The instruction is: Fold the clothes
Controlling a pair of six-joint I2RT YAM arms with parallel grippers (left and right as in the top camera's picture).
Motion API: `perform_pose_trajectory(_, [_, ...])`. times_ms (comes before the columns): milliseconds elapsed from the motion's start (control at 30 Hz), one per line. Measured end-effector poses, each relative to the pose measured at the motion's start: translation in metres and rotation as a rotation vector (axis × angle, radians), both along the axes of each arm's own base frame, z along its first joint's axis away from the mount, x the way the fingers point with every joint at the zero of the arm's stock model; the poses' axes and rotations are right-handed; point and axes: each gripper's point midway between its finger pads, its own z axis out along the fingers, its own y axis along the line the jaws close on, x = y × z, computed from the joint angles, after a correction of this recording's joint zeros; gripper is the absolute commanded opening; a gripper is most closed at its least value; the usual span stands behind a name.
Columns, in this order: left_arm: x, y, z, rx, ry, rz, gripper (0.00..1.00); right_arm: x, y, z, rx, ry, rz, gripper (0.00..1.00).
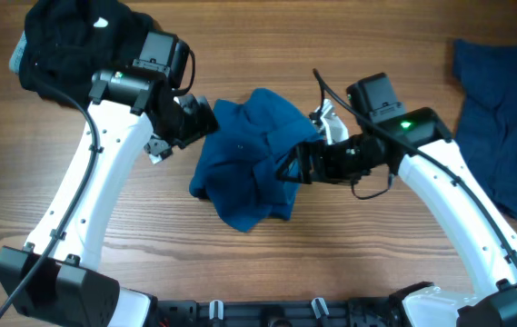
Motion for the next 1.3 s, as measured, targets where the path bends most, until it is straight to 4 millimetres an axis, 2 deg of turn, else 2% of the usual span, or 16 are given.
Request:
perform_pose_trajectory(33, [-0.005, -0.001, -0.001, -0.003, 0.017, -0.014, 0.99, -0.001, 0.005, 0.001, 0.005, 0.012, -0.008, 0.98])
perform_pose_trajectory(67, [-0.006, -0.002, -0.001, -0.009, 0.023, -0.025, 1.0, -0.004, 0.009, 0.001, 0.007, 0.031, -0.016, 0.98])
perform_pose_trajectory(233, [-0.001, 0.005, -0.001, 0.008, 0.008, -0.007, 1.0, -0.027, 0.036, 0.003, 0.012, 0.114, 0.001, 0.98])
perform_pose_trajectory(300, [0.002, 0.013, -0.001, 0.011, 0.006, 0.038, 1.0, -0.043, 0.058, 0.003, 0.013, 0.143, 0.021, 1.0])
perform_pose_trajectory(433, [0.01, 0.043, -0.001, 0.022, 0.005, 0.143, 1.0, -0.062, 0.088, -0.01, -0.019, 0.159, -0.006, 1.0])
perform_pose_trajectory(600, [0.009, 0.08, -0.002, 0.028, 0.03, 0.268, 1.0, -0.087, 0.118, -0.042, -0.033, 0.218, -0.104, 1.0])
perform_pose_trajectory(733, [0.002, 0.106, -0.003, 0.032, 0.066, 0.371, 1.0, -0.078, 0.131, -0.056, 0.026, 0.202, -0.201, 0.99])
perform_pose_trajectory(900, [-0.006, 0.115, -0.004, 0.035, 0.104, 0.413, 1.0, -0.068, 0.136, -0.06, 0.054, 0.212, -0.277, 1.0])
perform_pose_trajectory(1100, [-0.007, 0.119, -0.004, 0.056, 0.103, 0.415, 1.0, -0.081, 0.114, -0.101, -0.141, 0.341, -0.436, 0.99])
perform_pose_trajectory(1200, [-0.007, 0.119, -0.004, 0.058, 0.103, 0.416, 1.0, -0.078, 0.108, -0.113, -0.191, 0.357, -0.502, 0.97])
perform_pose_trajectory(1300, [-0.007, 0.119, -0.004, 0.058, 0.103, 0.416, 1.0, -0.077, 0.104, -0.119, -0.216, 0.364, -0.531, 0.91])
